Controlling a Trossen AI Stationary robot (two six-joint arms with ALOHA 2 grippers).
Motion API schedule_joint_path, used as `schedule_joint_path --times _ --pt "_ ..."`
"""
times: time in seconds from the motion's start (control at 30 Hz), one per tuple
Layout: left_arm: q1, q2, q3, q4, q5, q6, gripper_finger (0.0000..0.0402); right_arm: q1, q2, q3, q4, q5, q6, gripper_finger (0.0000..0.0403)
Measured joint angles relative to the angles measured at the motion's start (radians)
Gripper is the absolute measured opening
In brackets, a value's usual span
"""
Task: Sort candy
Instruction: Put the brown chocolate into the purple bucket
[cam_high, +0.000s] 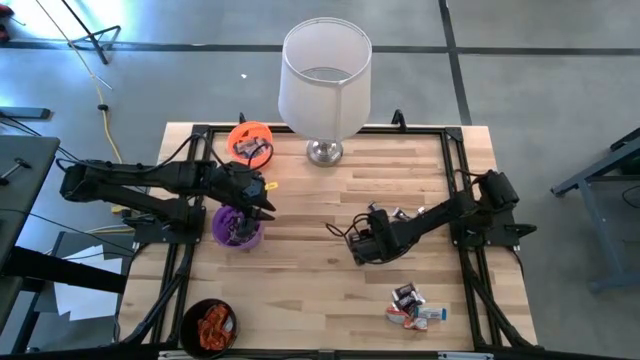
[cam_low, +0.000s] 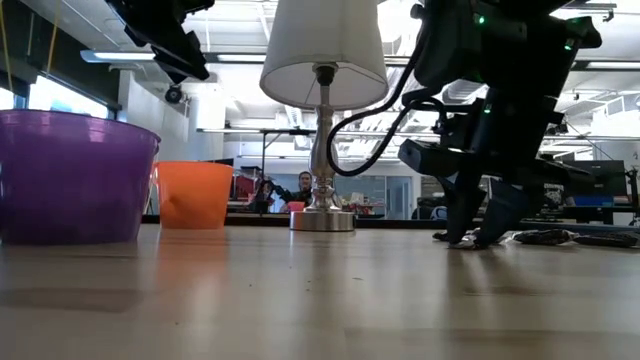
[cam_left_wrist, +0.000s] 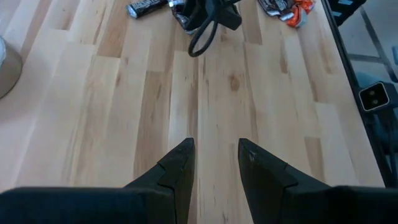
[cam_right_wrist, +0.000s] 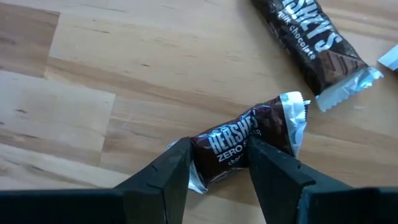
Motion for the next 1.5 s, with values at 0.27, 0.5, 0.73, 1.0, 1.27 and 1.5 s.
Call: schedule_joint_path --times 0.27,0.5,0.73,1.0,1.27,1.5 --pt "-0.013 0.0 0.0 0.004 0.0 -0.003 0.011 0.019 0.006 -0.003 -0.002 0.022 0.016 0.013" --pt "-0.013 0.0 0.0 0.009 0.0 -0.026 0.011 0.034 0.006 -0.004 0.004 0.024 0.02 0.0058" --pt "-0.025 0.0 0.0 0.008 0.001 -0.063 0.011 0.062 0.005 -0.004 0.008 0.036 0.061 0.0035" --pt "-0.027 -0.073 0.005 -0.047 -0.067 -0.064 0.011 0.074 -0.011 0.13 0.008 0.003 -0.162 0.0033" --pt "-0.027 -0.259 0.005 -0.204 -0.28 -0.105 0.011 0.004 -0.016 0.286 0.032 0.067 -0.531 0.0018" --pt "-0.027 -0.408 0.005 -0.294 -0.384 -0.171 0.011 -0.09 -0.018 0.364 0.374 0.072 -0.933 0.0018"
